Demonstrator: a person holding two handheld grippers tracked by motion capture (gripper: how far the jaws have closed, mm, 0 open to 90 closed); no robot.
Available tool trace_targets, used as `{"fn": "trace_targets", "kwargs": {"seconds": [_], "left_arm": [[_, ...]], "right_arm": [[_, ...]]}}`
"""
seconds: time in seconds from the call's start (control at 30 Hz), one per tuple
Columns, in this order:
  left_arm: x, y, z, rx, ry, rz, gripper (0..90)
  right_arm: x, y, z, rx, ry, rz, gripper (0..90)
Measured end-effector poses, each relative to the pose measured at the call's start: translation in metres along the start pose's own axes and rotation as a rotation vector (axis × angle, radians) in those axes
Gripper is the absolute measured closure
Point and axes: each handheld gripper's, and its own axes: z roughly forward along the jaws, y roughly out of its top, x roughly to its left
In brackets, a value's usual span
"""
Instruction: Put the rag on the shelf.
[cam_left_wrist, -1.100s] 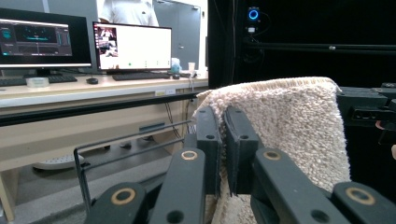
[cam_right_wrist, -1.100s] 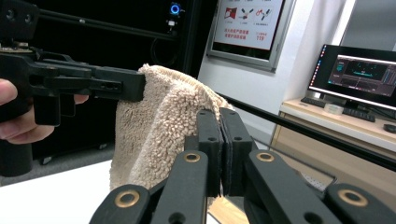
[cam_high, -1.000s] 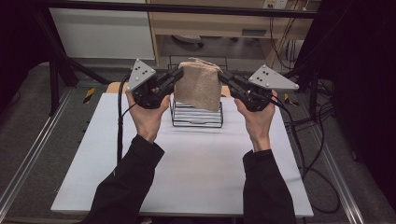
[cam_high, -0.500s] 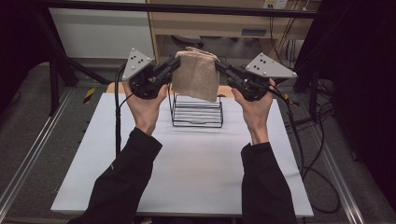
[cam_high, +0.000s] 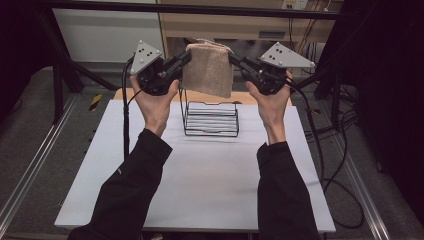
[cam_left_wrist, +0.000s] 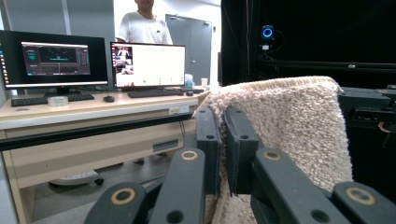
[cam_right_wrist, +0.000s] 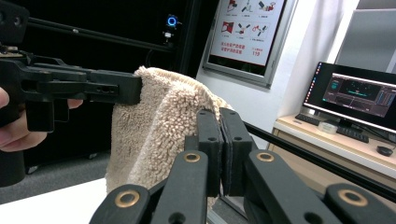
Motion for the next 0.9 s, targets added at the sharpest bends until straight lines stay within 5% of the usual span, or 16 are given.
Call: {"fn": "trace_targets", "kwargs": {"seconds": [0.47, 0.9], "left_arm": [[0.016, 0.010, 0.020, -0.014, 0.030, 0.016, 85.0], [0.030, -0.006, 0.039, 0.009, 0.050, 0.001, 84.9]], "right_arm": [[-0.024, 0.007, 0.028, 0.009, -0.001, -0.010, 88.6], [-0.039, -0.007, 0.051, 0.047, 0.006, -0.014, 88.5]]}}
